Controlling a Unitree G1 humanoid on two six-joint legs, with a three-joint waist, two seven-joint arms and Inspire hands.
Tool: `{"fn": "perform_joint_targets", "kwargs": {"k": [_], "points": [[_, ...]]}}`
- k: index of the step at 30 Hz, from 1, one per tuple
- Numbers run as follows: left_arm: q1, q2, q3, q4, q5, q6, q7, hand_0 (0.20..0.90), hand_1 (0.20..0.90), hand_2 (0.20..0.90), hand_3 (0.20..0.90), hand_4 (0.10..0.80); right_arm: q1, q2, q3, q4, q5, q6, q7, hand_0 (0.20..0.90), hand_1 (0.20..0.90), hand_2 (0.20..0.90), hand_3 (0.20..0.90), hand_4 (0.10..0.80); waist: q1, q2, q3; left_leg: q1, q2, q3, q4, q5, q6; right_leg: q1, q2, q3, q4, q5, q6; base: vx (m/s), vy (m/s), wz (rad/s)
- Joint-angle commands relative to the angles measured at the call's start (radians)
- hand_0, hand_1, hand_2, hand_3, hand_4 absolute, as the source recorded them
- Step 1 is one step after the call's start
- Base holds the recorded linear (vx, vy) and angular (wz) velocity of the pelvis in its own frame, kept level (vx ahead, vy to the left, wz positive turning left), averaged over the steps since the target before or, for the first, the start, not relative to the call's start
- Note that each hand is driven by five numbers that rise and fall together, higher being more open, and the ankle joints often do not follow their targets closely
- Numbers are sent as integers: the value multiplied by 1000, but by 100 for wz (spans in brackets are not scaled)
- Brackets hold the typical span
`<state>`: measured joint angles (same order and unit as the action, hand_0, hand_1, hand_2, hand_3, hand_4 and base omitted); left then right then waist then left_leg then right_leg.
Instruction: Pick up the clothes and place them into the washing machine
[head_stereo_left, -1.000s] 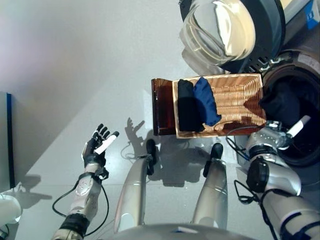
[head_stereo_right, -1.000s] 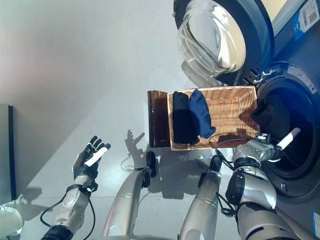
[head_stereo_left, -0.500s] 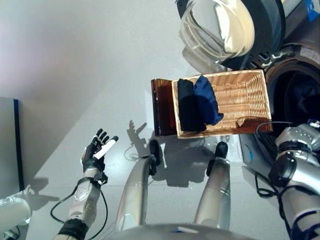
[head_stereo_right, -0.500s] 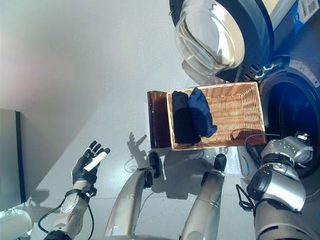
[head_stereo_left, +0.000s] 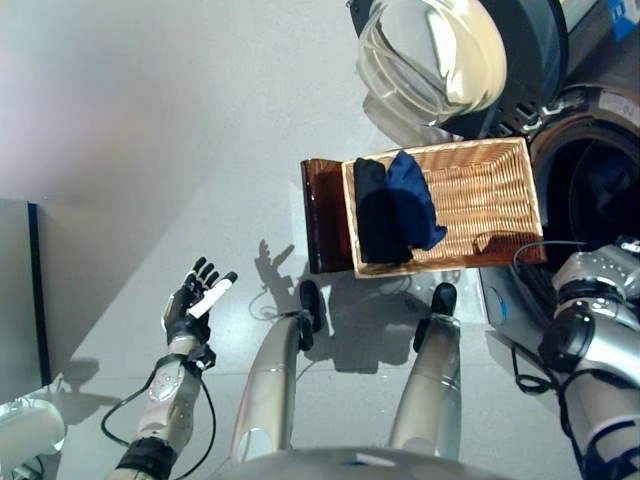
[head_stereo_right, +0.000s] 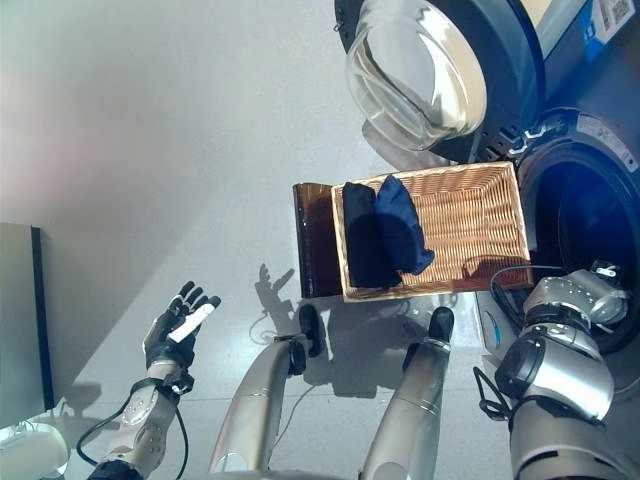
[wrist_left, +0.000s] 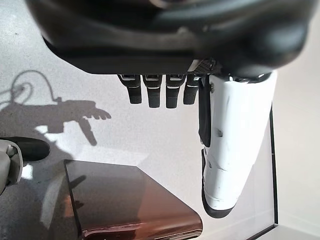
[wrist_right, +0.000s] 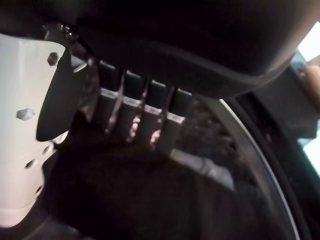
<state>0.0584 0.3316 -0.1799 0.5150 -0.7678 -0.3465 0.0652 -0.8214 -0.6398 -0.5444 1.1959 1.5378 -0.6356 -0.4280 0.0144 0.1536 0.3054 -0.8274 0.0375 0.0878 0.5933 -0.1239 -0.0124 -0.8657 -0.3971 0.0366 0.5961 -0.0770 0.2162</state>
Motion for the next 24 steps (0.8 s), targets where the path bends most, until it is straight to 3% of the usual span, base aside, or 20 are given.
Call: {"fn": "perform_joint_targets", "kwargs": {"k": [1, 6, 11, 21, 24], "points": [[28, 66, 52, -9, -11, -52, 12, 900, 900, 900, 900, 800, 15, -123, 80, -23, -83, -96, 57, 900, 900, 900, 900, 800, -19, -5, -41, 81, 70, -77, 6, -58, -117, 11, 7, 18, -4, 95, -18, 0, 0, 0], [28, 66, 48, -6, -12, -54, 2, 900, 900, 900, 900, 800, 26, -118, 116, 3, -118, -39, 60, 900, 900, 900, 900, 800, -18, -19, -34, 82, 71, -86, 8, -53, -117, 22, 14, 15, -8, 97, -22, 0, 0, 0], [21, 77, 46, 2, 4, -52, -11, 900, 900, 900, 900, 800, 46, -112, 323, 77, -422, 169, 40, 900, 900, 900, 900, 800, -11, -47, -22, 91, 77, -89, 5, -44, -118, 44, 18, 0, -34, 116, -26, -14, -5, 0], [23, 83, 69, -8, 31, -73, -21, 900, 900, 900, 900, 800, 117, 29, 498, 51, -721, 250, 39, 900, 900, 900, 900, 800, -11, -75, -12, 103, 77, -96, -15, -26, -118, 74, 21, -14, -72, 137, -29, -18, -2, -1], [17, 79, 83, 6, 43, -79, -17, 900, 900, 900, 900, 800, 132, 98, 637, -9, -910, 286, 66, 900, 900, 900, 900, 800, -5, -81, -10, 96, 75, -96, -18, -17, -117, 71, 23, -13, -81, 145, -33, -13, 3, 0]]}}
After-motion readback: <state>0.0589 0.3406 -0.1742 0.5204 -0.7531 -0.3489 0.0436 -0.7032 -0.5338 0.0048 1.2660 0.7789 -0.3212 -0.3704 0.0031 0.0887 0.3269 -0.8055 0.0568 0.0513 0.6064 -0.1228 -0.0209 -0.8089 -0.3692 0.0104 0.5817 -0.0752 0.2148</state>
